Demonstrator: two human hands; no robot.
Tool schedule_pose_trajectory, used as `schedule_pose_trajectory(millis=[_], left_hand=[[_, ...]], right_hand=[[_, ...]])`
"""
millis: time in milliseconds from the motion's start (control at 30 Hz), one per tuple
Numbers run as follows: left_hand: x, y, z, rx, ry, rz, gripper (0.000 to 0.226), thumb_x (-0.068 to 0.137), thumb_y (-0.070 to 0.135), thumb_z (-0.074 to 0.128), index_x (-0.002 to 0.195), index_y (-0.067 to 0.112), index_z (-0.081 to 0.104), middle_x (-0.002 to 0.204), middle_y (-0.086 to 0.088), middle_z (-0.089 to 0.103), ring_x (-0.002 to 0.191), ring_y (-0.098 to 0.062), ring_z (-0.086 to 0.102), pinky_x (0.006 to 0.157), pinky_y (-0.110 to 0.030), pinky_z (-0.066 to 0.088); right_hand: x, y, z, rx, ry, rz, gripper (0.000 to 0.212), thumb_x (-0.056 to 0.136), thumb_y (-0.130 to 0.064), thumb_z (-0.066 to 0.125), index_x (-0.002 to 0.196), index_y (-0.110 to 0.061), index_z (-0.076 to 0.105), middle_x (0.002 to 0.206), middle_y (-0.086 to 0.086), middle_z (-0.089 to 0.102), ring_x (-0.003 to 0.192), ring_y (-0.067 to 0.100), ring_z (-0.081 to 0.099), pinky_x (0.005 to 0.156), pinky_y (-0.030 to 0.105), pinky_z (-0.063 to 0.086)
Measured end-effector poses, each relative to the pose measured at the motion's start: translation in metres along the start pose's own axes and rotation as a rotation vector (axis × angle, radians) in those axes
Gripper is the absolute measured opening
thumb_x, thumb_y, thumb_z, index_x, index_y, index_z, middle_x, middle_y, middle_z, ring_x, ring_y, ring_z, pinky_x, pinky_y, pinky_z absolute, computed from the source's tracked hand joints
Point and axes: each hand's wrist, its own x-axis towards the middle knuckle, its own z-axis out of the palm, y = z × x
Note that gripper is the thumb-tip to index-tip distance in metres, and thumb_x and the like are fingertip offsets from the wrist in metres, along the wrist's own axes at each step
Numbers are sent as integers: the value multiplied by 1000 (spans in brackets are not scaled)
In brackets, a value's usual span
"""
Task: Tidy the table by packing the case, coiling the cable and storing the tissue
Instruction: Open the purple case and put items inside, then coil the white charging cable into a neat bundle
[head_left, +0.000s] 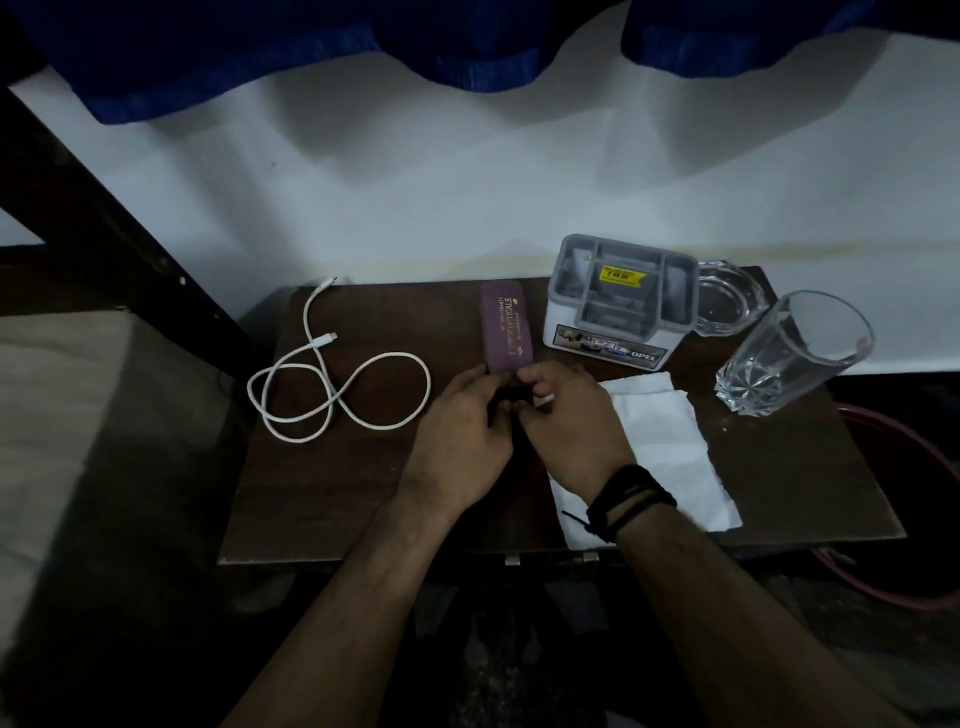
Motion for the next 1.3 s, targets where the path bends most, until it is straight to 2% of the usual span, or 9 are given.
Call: schedule_pose_trajectory(millis=[100,233,367,633,733,933,1067,1200,1300], left_hand=[[0,1,0,-1,4,-6,40,94,9,58,132,16,66,140,-9,60,132,-23,54,110,-27,39],[-2,2,-4,-8,11,11,38,94,9,58,130,15,67,137,-9,62,129,-22,56,106,-23,38],[-6,1,-12,11,26,15,39,90,20,51,125,18,68,128,-6,66,121,-23,60,101,-33,48],[-26,-12,-50,190,125,-4,30,90,25,54,117,19,67,121,-5,64,105,-33,64,86,-45,54],[-31,-29,-63,295,116,-71,36,88,33,52,120,24,67,125,-2,64,111,-33,59,90,-51,53],[-39,-54,-71,483,-77,-232,42,96,34,54,138,33,54,145,8,51,134,-26,44,104,-51,40],[-38,-58,-73,545,-101,-252,38,95,27,53,132,31,59,135,2,57,128,-28,48,101,-52,40],[-40,-54,-76,606,-138,-252,33,90,20,54,122,24,63,130,-1,56,126,-30,45,99,-54,41],[-44,-52,-79,581,-103,-242,32,91,21,54,123,21,58,130,-3,53,126,-29,44,97,-53,41]], right_hand=[[0,2,1,8,10,-9,25,88,-12,68,112,-18,69,117,7,63,106,20,62,98,35,48],[1,-1,1,16,30,-23,25,89,-11,66,112,-19,69,117,5,65,103,17,63,95,30,49],[-4,-7,5,-6,46,-101,26,89,-8,62,110,-20,69,112,4,67,99,17,64,93,36,51],[-20,-29,23,-54,38,-257,24,89,-16,65,111,-22,69,107,1,69,96,18,66,88,40,54],[-24,-34,35,-116,-15,-298,21,88,-20,66,109,-23,69,103,1,69,94,21,67,85,41,55],[-25,-44,50,-166,-96,-309,22,89,-26,67,111,-26,70,106,-2,67,97,18,67,85,39,56],[-23,-50,55,-185,-140,-301,30,90,-22,67,120,-25,68,116,-2,65,103,17,66,88,33,53],[-22,-53,57,-226,-229,-290,48,89,-12,66,134,-25,58,134,3,53,104,25,66,93,38,53],[-24,-56,58,-178,-154,-297,46,85,-7,66,128,-19,55,130,6,49,96,29,65,89,40,52]])
